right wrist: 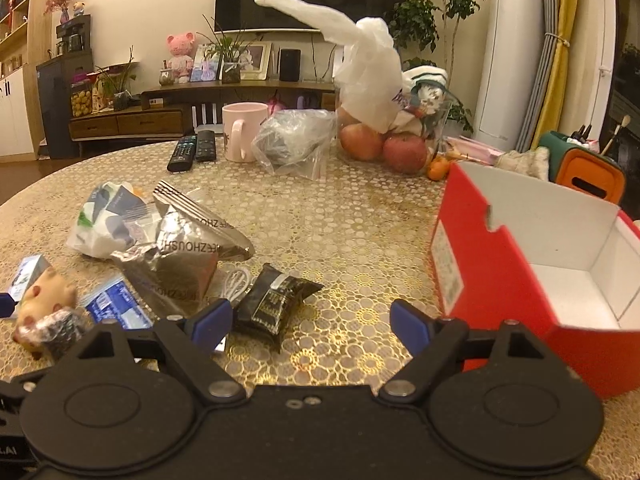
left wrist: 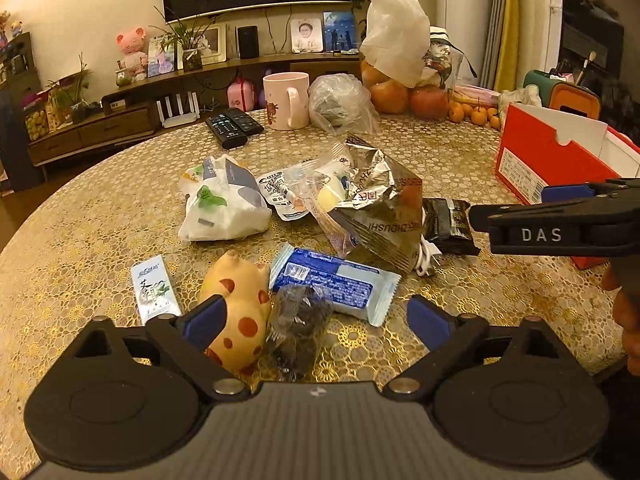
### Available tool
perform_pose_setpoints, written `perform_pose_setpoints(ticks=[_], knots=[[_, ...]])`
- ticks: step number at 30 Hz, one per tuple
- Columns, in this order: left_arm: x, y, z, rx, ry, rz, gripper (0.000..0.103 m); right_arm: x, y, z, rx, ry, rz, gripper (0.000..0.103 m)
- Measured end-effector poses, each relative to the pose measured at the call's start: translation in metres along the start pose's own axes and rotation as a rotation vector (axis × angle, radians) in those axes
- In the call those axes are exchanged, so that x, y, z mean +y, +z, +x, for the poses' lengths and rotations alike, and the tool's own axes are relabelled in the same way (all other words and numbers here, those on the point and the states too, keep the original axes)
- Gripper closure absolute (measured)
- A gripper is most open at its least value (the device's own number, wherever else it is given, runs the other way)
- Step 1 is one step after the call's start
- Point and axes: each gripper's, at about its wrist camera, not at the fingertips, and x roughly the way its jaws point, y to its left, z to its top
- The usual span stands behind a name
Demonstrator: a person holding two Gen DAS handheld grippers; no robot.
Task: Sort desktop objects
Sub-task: 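Reach the left tool toward the small dark bag while the right tool reaches the dark snack packet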
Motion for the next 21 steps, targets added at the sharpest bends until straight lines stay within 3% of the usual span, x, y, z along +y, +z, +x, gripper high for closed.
perform_pose_setpoints(ticks=[6, 15, 17, 21], knots=[[0.002, 0.001, 0.007, -0.012, -0.011, -0.001, 0.011, 0.002, 0.006, 0.021, 0.006, 0.006, -0.005, 0.019], [-0.006, -0.003, 0.010, -0.040, 0.004, 0.069, 0.033, 0.008, 0.004, 0.050, 0.048, 0.012, -0.016, 0.021], [-0.008, -0.003, 0.008, -0.051, 0.012, 0.085, 0.045, 0.008, 0.004, 0.053, 0.057, 0.016, -0.013, 0.031], [-0.009, -0.004, 0.007, -0.039, 0.000, 0.086, 0.049, 0.010, 0.004, 0.056, 0.063, 0.035, -0.014, 0.035]])
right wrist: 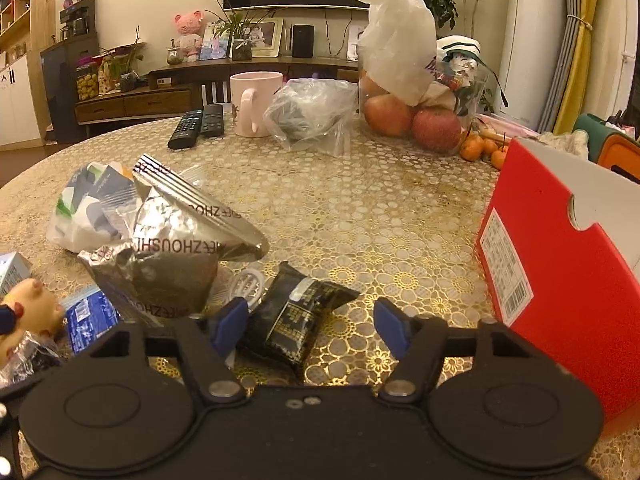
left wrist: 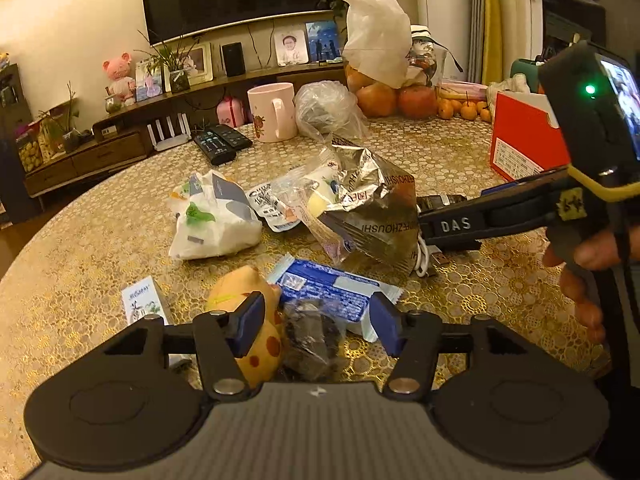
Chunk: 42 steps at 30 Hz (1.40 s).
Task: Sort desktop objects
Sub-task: 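Reach the left tool toward the small dark bag while the right tool reaches the dark snack packet, then close the left tool on the small dark bag while the right tool grasps the dark snack packet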
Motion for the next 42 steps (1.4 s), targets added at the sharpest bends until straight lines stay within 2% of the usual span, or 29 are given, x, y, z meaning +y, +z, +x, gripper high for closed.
perform_pose_setpoints(ticks=[3, 5, 8, 17, 20, 26, 42], knots=[[-0.003, -0.002, 0.000, 0.010, -0.007, 0.014, 0.054, 0.001, 0.000, 0.002, 0.005, 0.006, 0.001, 0.038], [-0.003, -0.003, 0.002, 0.022, -0.024, 0.005, 0.063, 0.001, 0.000, 0.004, 0.011, 0.013, 0.005, 0.041], [-0.003, -0.006, 0.005, 0.048, -0.030, -0.012, 0.069, 0.001, 0.000, 0.004, 0.015, 0.028, 0.009, 0.046], [0.002, -0.005, 0.005, 0.055, -0.023, -0.044, 0.076, -0.001, -0.001, -0.001, 0.022, 0.083, 0.042, 0.068], [0.002, -0.003, 0.005, 0.058, -0.021, -0.047, 0.080, -0.004, -0.001, -0.004, 0.023, 0.078, 0.058, 0.070], [-0.001, 0.001, 0.002, 0.063, -0.029, -0.057, 0.081, -0.014, -0.002, -0.015, 0.030, 0.065, 0.078, 0.071], [-0.020, 0.020, -0.022, 0.022, -0.041, -0.045, 0.081, -0.038, -0.009, -0.068, 0.007, 0.105, 0.081, 0.071]])
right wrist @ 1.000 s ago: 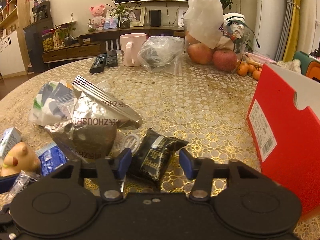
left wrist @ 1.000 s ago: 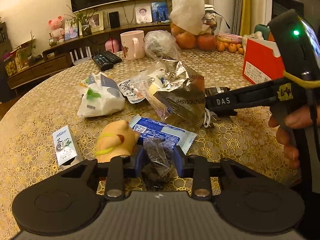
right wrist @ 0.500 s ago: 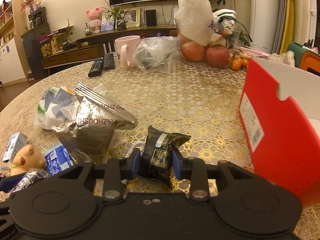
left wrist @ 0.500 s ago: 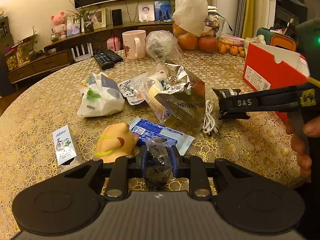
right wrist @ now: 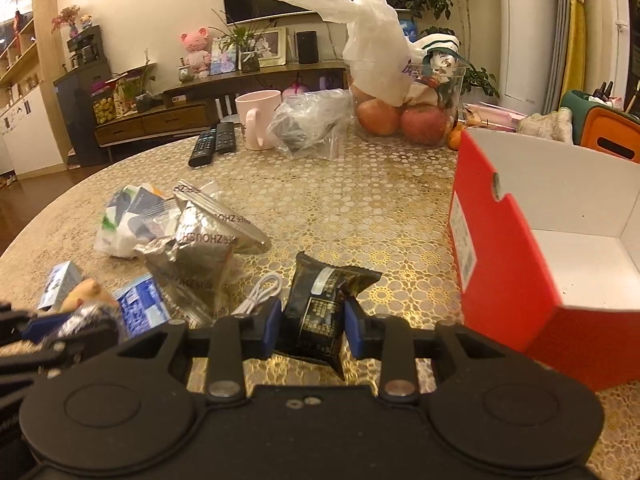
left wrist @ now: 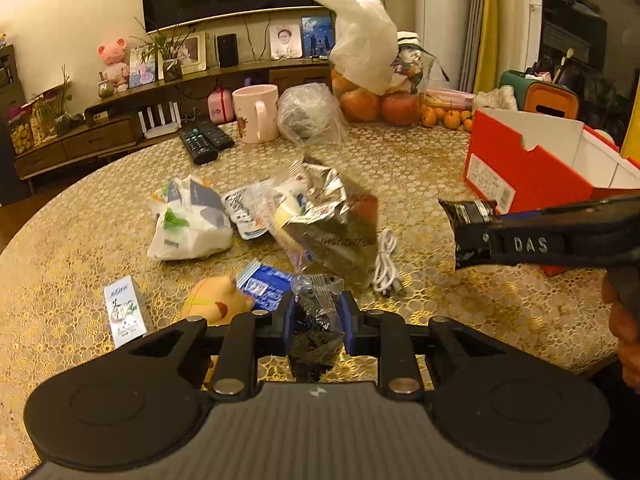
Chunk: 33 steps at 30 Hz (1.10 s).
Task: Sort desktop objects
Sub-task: 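Close the left tool on the small dark bag while the right tool grasps the dark snack packet, then carry the dark bag with the left tool while the right tool carries the snack packet into the shoebox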
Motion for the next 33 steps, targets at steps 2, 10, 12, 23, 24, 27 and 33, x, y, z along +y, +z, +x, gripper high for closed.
perform_pose_setpoints(ticks=[2, 10, 12, 23, 24, 27, 33], knots=[[-0.005, 0.003, -0.004, -0.006, -0.005, 0.007, 0.081, -0.001, -0.001, -0.009, 0.003, 0.004, -0.005, 0.071], [-0.027, 0.018, -0.026, -0.041, -0.034, 0.039, 0.081, -0.013, 0.002, -0.052, -0.017, 0.012, -0.005, 0.071], [-0.033, 0.023, -0.032, -0.052, -0.043, 0.046, 0.081, -0.017, 0.005, -0.064, -0.028, 0.017, -0.001, 0.071], [-0.074, 0.048, -0.053, -0.092, -0.093, 0.106, 0.081, -0.047, 0.014, -0.115, -0.086, 0.009, 0.009, 0.071], [-0.078, 0.051, -0.054, -0.096, -0.099, 0.112, 0.081, -0.051, 0.015, -0.118, -0.092, 0.004, 0.011, 0.071], [-0.093, 0.060, -0.055, -0.107, -0.119, 0.133, 0.081, -0.063, 0.018, -0.127, -0.108, -0.009, 0.020, 0.071], [-0.125, 0.079, -0.051, -0.120, -0.179, 0.168, 0.081, -0.091, 0.023, -0.136, -0.124, -0.041, 0.034, 0.071]])
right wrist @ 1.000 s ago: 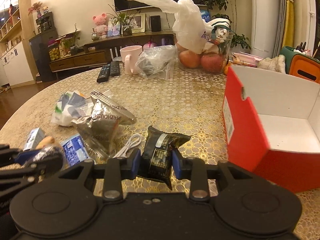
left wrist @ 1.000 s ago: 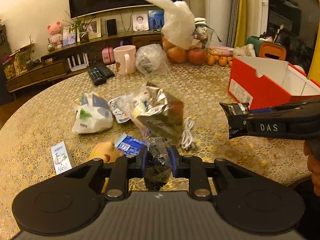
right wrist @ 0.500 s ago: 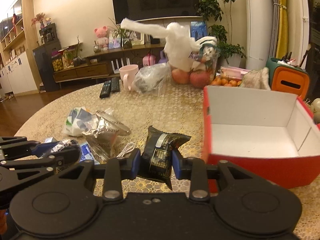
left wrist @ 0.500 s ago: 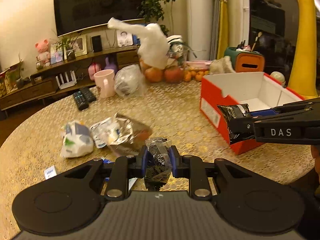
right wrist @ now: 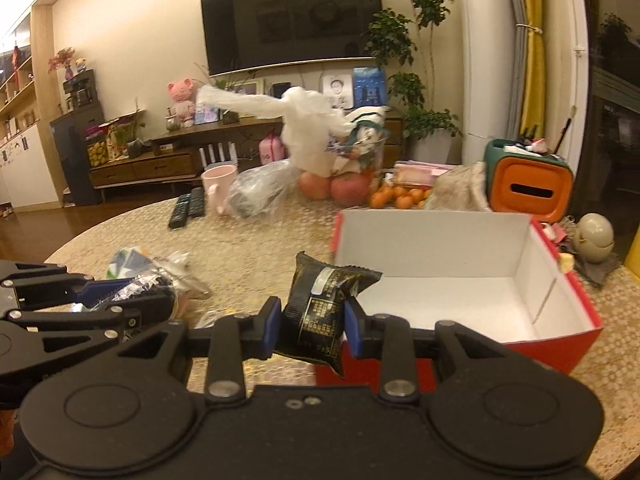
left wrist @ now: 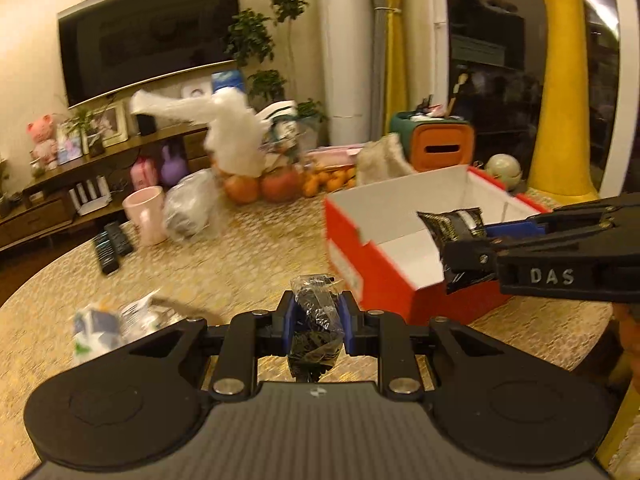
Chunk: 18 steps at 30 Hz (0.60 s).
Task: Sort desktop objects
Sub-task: 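Carry the dark bag with the left tool while the right tool carries the snack packet into the shoebox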
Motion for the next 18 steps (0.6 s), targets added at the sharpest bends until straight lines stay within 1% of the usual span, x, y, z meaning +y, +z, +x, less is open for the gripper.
perform_pose_setpoints(ticks=[12, 15, 18], knots=[[-0.048, 0.039, 0.041, -0.001, -0.099, 0.098, 0.081, -0.058, 0.004, 0.009, -0.002, -0.072, 0.032, 0.071], [-0.059, 0.048, 0.055, 0.003, -0.115, 0.125, 0.081, -0.072, 0.006, 0.016, 0.010, -0.083, 0.039, 0.071], [-0.066, 0.056, 0.071, 0.015, -0.150, 0.135, 0.081, -0.086, 0.008, 0.021, 0.028, -0.092, 0.036, 0.071]])
